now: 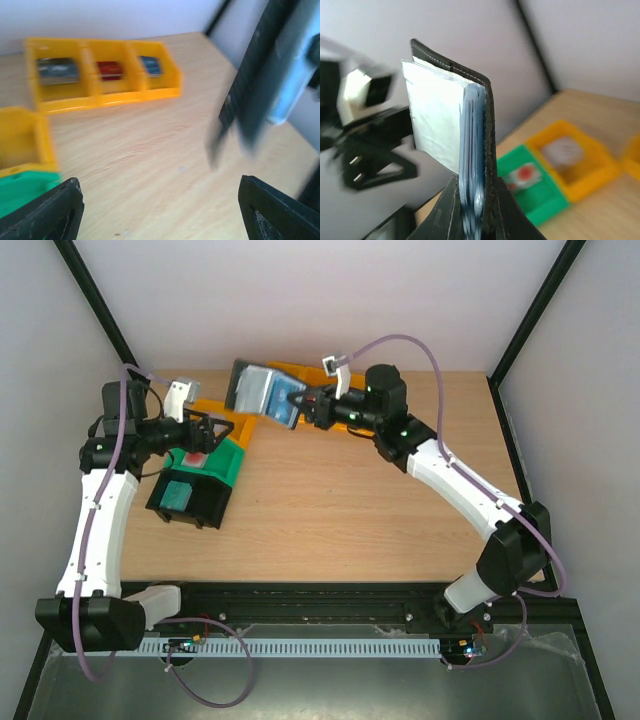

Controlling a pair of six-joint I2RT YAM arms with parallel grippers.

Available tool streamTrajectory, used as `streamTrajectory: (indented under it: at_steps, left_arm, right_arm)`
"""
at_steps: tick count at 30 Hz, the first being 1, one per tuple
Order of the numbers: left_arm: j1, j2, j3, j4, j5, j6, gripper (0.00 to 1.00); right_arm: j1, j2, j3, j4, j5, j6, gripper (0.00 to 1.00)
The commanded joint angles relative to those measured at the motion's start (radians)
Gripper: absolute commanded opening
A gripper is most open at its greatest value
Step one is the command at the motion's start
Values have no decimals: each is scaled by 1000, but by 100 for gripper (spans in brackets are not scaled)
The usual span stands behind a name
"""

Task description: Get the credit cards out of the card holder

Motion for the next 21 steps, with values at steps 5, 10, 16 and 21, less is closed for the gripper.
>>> streamTrajectory:
  at_steps: [5, 10, 16, 21]
  left_arm:
    - [29, 0, 6, 135, -355, -101, 85]
    - [-18, 12, 31, 68, 37, -24, 45]
    - [-75, 19, 39, 27, 235, 21, 40]
    - [-92, 34, 37, 35, 245, 15, 46]
  right_arm:
    - [30, 62, 295, -555, 766, -21, 2]
    - [100, 87, 364, -602, 791, -67, 2]
    - [193, 112, 392, -567, 639, -179, 2]
    - [227, 151, 436, -591, 488, -230, 2]
